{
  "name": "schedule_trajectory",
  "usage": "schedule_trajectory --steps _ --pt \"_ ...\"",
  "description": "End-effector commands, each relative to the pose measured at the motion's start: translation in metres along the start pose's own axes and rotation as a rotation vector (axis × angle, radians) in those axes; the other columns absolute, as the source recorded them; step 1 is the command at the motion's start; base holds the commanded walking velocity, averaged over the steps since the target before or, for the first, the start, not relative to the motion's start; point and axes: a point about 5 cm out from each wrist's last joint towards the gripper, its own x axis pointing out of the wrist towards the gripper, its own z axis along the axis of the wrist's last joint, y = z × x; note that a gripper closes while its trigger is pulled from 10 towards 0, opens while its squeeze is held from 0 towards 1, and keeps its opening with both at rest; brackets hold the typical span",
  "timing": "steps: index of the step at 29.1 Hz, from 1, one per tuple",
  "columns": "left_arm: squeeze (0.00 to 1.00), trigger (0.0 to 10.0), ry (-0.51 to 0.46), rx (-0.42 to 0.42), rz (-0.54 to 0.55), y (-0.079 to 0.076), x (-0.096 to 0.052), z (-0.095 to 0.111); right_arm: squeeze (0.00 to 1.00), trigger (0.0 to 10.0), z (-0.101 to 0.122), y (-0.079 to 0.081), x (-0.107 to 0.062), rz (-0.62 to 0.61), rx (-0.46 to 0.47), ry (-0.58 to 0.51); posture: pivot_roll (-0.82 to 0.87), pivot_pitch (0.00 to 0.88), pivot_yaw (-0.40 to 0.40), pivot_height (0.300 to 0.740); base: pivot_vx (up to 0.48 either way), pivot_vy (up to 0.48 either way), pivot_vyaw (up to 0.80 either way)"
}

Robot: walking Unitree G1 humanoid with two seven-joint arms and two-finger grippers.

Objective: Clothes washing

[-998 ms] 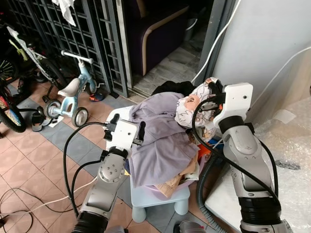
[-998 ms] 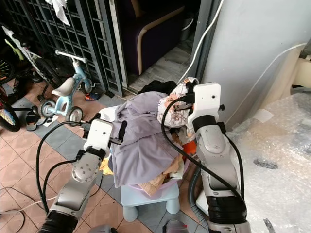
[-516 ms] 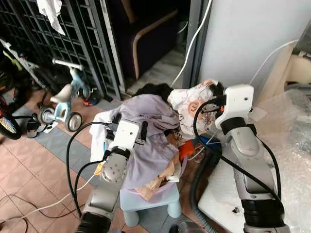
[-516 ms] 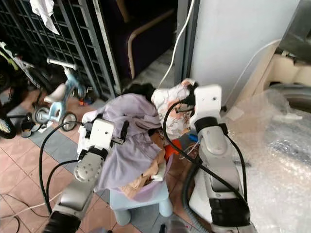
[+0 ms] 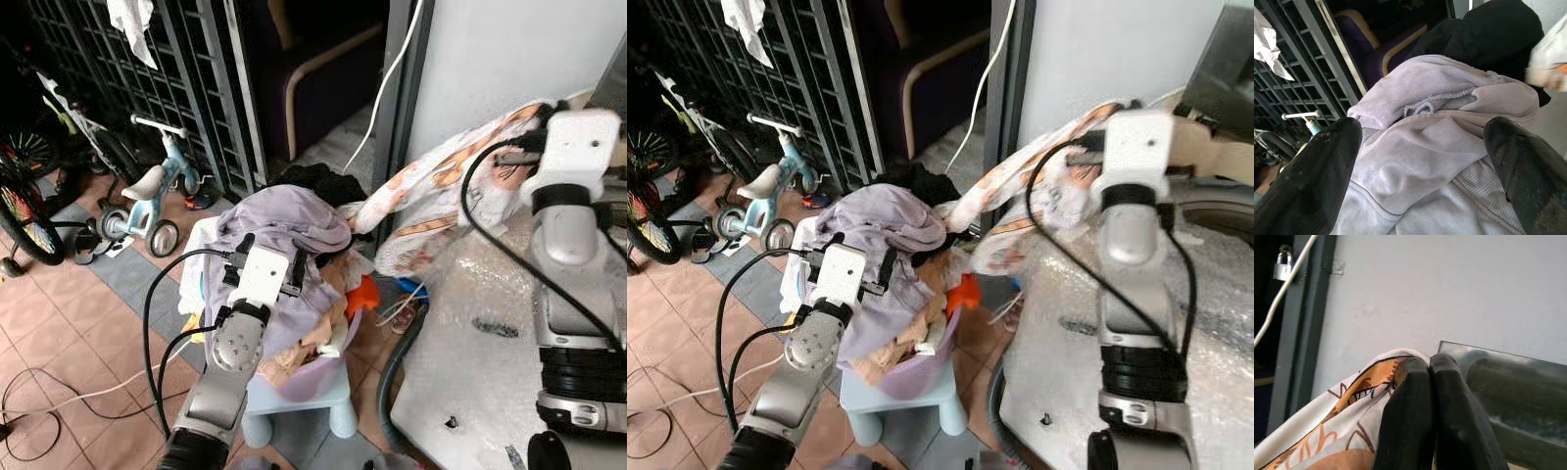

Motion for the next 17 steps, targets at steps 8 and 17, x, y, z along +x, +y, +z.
schedule_trajectory --steps 8,17 --pt "0.00 10.0 -0.003 0.000 0.012 0.005 0.000 0.000 0.00 10.0 -0.017 -0.102 0.027 -0.418 -0.236 0.080 -0.09 0.000 0.059 0.740 0.000 0.000 0.00" --pt "0.00 10.0 -0.003 0.003 0.001 0.004 0.001 0.000 0.00 10.0 -0.023 -0.130 0.032 -0.487 -0.330 0.116 -0.10 0.000 0.061 0.740 0.000 0.000 0.00"
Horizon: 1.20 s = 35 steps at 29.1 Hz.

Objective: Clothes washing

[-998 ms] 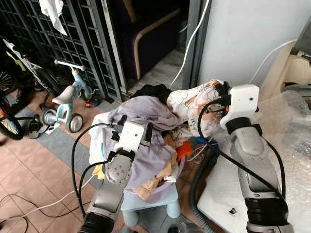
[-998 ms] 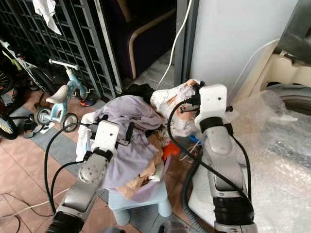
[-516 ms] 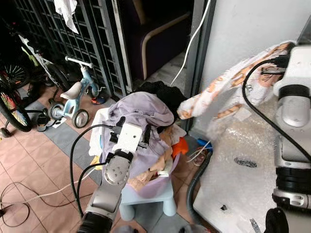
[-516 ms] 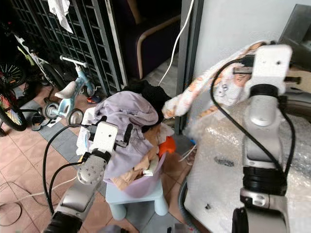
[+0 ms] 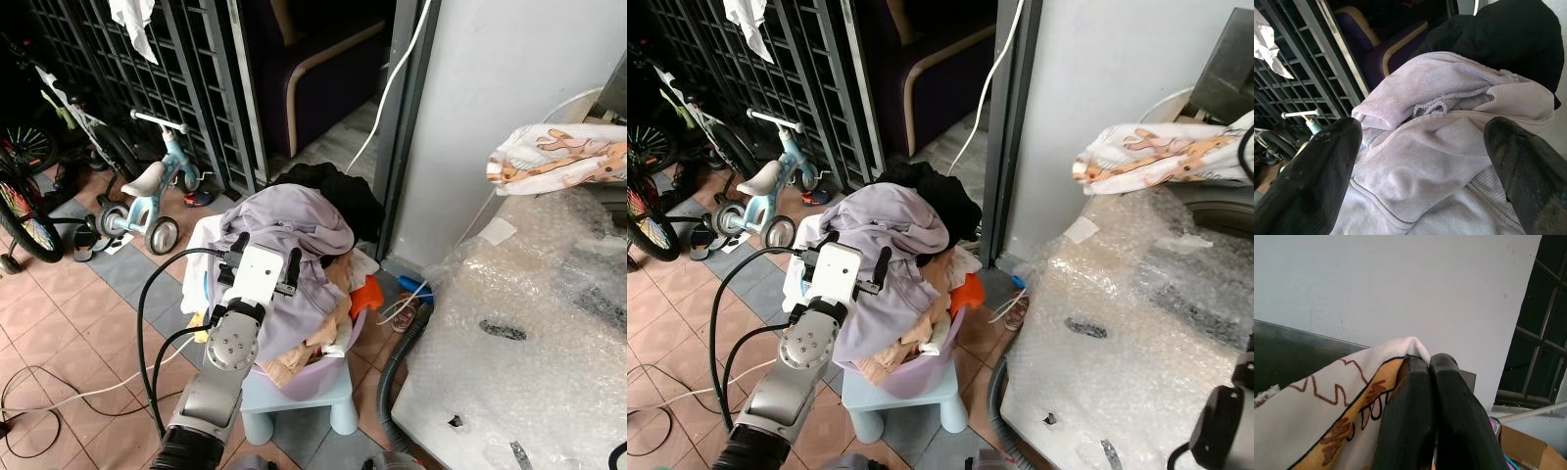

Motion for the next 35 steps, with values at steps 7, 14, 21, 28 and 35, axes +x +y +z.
schedule_trajectory --steps 7,14,21,28,35 --pt "0.00 10.0 0.000 -0.008 -0.051 0.000 0.000 0.001 0.00 10.0 -0.027 0.075 -0.068 0.310 0.102 0.177 -0.09 0.000 0.059 0.740 0.000 0.000 -0.45" --pt "0.00 10.0 0.000 -0.003 -0.047 0.000 -0.001 0.001 0.00 10.0 -0.021 0.100 -0.098 0.438 0.148 0.177 -0.09 0.000 0.050 0.740 0.000 0.000 -0.78" --pt "0.00 10.0 0.006 -0.024 -0.051 -0.004 -0.001 -0.001 0.00 10.0 -0.008 0.106 -0.111 0.507 0.177 0.119 -0.10 0.000 0.047 0.740 0.000 0.000 -0.09" --pt "0.00 10.0 0.008 -0.027 -0.050 -0.004 -0.001 -0.001 1.00 10.0 -0.001 0.103 -0.114 0.499 0.188 0.068 -0.10 0.000 0.049 0.740 0.000 0.000 0.00" --pt "0.00 10.0 0.009 -0.027 -0.046 -0.003 -0.001 -0.001 1.00 10.0 0.036 0.103 -0.111 0.523 0.266 -0.143 -0.09 0.000 0.050 0.740 0.000 0.000 0.00"
